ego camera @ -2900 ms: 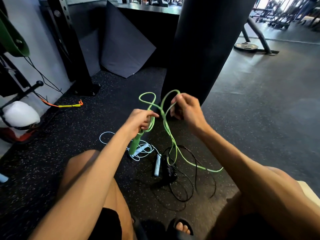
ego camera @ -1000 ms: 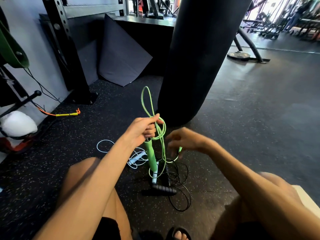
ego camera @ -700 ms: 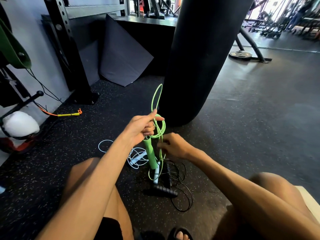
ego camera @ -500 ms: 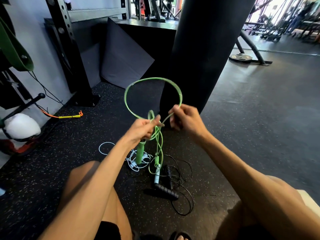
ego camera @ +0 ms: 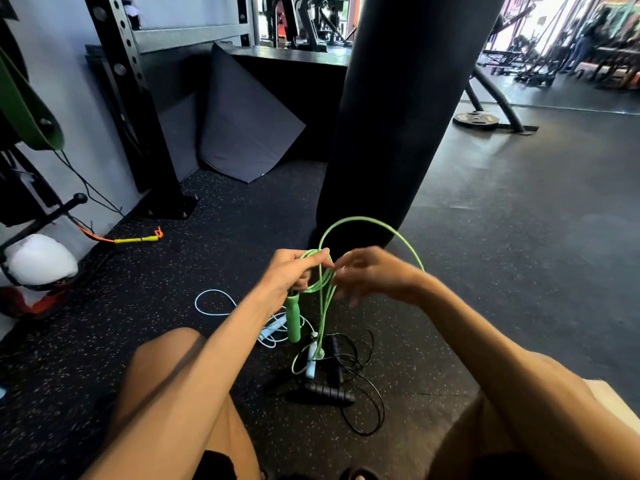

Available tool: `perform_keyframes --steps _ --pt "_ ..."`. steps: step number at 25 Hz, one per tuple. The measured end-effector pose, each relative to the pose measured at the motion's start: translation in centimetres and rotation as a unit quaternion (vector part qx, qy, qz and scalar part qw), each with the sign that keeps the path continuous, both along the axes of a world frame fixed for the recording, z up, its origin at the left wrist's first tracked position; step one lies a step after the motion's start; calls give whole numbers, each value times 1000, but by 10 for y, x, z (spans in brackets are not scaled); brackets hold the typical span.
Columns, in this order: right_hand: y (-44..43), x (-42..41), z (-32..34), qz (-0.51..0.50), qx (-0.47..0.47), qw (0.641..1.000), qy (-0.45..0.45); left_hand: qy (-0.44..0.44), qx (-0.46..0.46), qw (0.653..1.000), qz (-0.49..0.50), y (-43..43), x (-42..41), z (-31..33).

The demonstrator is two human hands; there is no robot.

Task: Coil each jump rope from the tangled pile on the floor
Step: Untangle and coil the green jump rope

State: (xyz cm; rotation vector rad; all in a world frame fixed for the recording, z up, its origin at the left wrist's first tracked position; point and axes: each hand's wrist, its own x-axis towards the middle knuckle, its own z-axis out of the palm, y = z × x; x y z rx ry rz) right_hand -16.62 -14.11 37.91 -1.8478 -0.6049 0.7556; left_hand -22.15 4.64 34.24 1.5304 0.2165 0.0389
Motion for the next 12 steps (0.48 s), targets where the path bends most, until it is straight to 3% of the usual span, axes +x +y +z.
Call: perform_keyframes --steps 3,6,8,12 --pt "20 -17 -33 51 -92 990 -94 9 7 1000 16 -5 -2 5" --pt "37 -22 -53 8 -114 969 -218 13 -8 999 35 -5 1 5" --pt "41 -20 -48 -43 -65 964 -253 15 -17 999 45 2 6 5" --pt "30 -8 -4 -221 153 950 -161 44 40 992 108 23 10 -4"
